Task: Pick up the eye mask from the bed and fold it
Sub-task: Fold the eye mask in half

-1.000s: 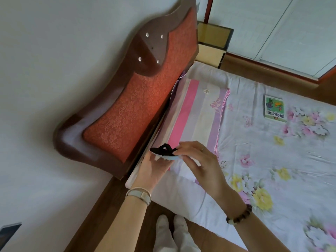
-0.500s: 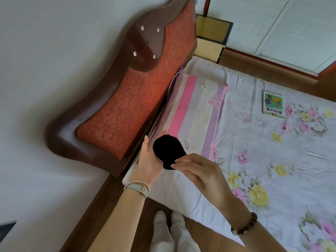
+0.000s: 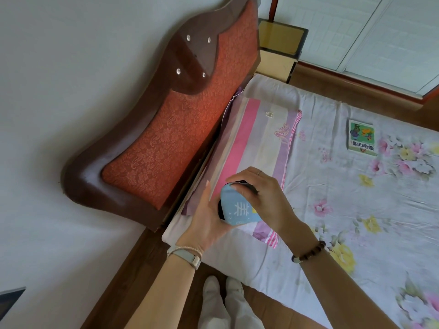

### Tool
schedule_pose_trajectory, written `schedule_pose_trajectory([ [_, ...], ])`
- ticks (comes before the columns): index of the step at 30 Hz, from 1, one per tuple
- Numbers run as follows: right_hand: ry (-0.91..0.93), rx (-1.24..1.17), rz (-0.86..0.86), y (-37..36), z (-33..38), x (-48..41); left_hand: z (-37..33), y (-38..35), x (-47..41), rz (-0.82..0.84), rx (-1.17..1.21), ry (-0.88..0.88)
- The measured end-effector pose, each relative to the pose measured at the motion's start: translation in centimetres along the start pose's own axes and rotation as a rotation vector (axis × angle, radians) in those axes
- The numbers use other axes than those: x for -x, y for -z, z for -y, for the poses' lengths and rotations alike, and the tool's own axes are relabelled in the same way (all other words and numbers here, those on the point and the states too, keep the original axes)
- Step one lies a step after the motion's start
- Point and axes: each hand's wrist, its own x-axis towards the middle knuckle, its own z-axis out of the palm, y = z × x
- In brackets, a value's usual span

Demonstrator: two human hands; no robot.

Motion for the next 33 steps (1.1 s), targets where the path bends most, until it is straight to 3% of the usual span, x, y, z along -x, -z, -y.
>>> schedule_pose_trajectory([
  [10,-0.068,-0.006,0.105,-1.0,-1.5,0.8,0.6,-1.5,1.1,-0.036,0.061,-0.004],
  [16,-0.369,-0.177,0.194,0.5,-2.3,1.2,0.1,-0.7,1.1,-0.080,0.034,0.006],
  [21,-0.427,-0.182,0.356,2.1,-3.0,1.9,-0.5,-1.1,1.0,-0.103,-0.141,0.100],
  [30,-0.457,-0.249,0.347,2.1,-4.0,3.6,0.0,-1.6,0.8,-0.146,-0.158,0.165],
  [33,-0.465,-0.297,0.211,1.9,-4.2,4.3,0.4,-1.9,0.6,-0.157,-0.160,0.111],
])
